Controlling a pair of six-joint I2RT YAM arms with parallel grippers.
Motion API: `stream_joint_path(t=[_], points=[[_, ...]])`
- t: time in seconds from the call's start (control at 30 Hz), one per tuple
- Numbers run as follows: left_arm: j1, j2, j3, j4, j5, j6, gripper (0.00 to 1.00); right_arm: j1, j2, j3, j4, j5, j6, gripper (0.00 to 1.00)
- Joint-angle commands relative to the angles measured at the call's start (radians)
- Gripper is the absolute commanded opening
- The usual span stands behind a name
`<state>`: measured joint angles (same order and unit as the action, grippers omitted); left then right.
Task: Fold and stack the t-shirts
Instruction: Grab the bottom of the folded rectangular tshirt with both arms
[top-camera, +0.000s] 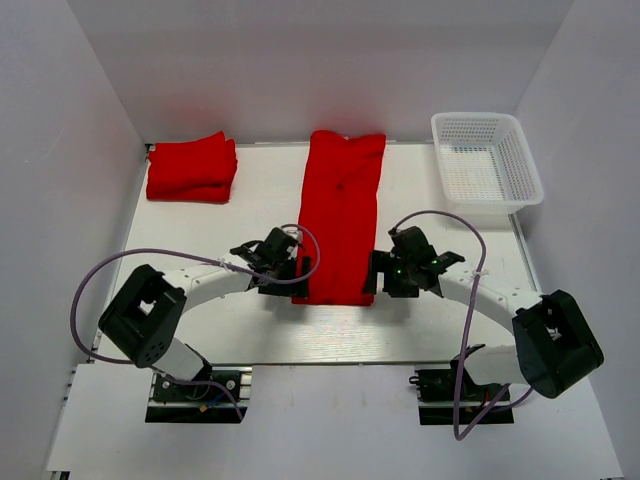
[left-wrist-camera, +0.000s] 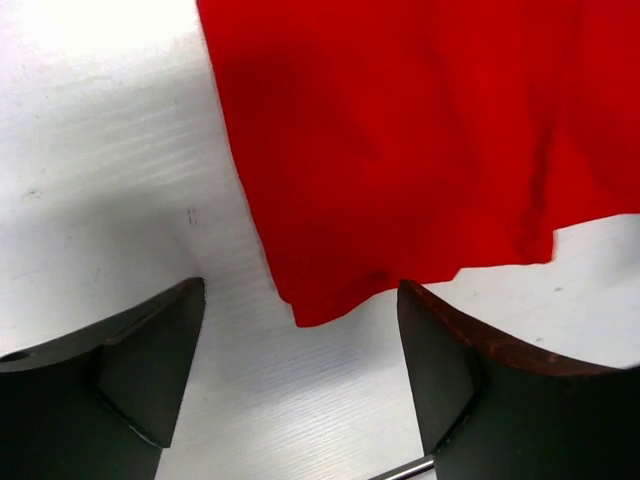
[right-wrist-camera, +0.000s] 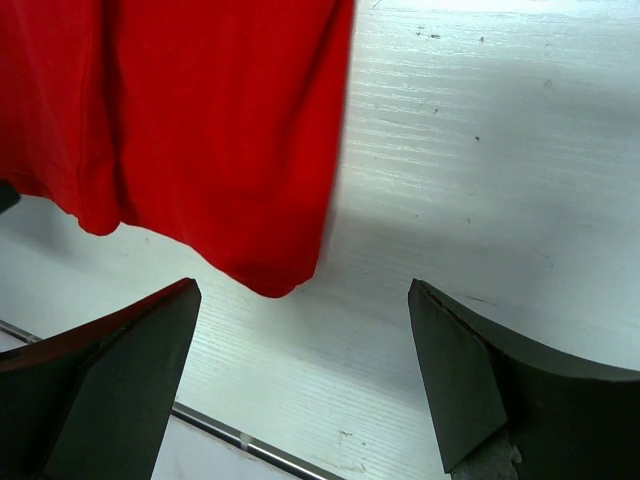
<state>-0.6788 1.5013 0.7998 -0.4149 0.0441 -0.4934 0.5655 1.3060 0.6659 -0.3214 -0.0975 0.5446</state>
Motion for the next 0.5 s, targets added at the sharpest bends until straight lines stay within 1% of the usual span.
stream_joint_path(t=[0.0,0.07,0.1,0.13,0.17,0.23,0.27,0.3,0.33,0.37,0.4,0.43,0.47], points=[[-0.015,0.017,-0.025,0.042,-0.02,-0.026,0.87,0.008,0.016,-0.022,0.053,-0.013,0.017,0.9],[-0.025,0.017,-0.034,0.053,-0.02,-0.027,0.81,0.011,0.036,-0.032,0.074,-0.028,0.023,0.86],[-0.036,0.028,-0.034,0.053,-0.02,-0.04,0.81,0.011,0.042,-0.038,0.082,-0.037,0.026,0.84],[-0.036,0.028,-0.048,0.077,-0.02,-0.04,0.81,0.014,0.05,-0.045,0.102,-0.044,0.028,0.79],[-0.036,0.028,-0.068,0.093,-0.009,-0.04,0.77,0.013,0.061,-0.054,0.11,-0.054,0.028,0.76],[-0.047,0.028,-0.086,0.12,-0.009,-0.059,0.73,0.017,0.067,-0.074,0.143,-0.062,0.034,0.68],[-0.047,0.028,-0.099,0.129,-0.009,-0.059,0.7,0.014,0.076,-0.08,0.151,-0.068,0.04,0.59],[-0.057,0.028,-0.099,0.13,-0.009,-0.071,0.64,0.017,0.079,-0.097,0.175,-0.071,0.047,0.52],[-0.057,0.028,-0.108,0.13,-0.009,-0.071,0.64,0.02,0.085,-0.1,0.182,-0.076,0.052,0.46],[-0.057,0.028,-0.108,0.13,-0.009,-0.071,0.61,0.017,0.085,-0.1,0.183,-0.093,0.052,0.36],[-0.057,0.017,-0.117,0.13,-0.009,-0.08,0.52,0.02,0.087,-0.106,0.197,-0.096,0.051,0.31],[-0.067,0.017,-0.131,0.13,-0.009,-0.091,0.47,0.022,0.087,-0.109,0.196,-0.096,0.055,0.26],[-0.067,0.017,-0.131,0.142,-0.009,-0.091,0.41,0.022,0.084,-0.112,0.197,-0.097,0.052,0.17]])
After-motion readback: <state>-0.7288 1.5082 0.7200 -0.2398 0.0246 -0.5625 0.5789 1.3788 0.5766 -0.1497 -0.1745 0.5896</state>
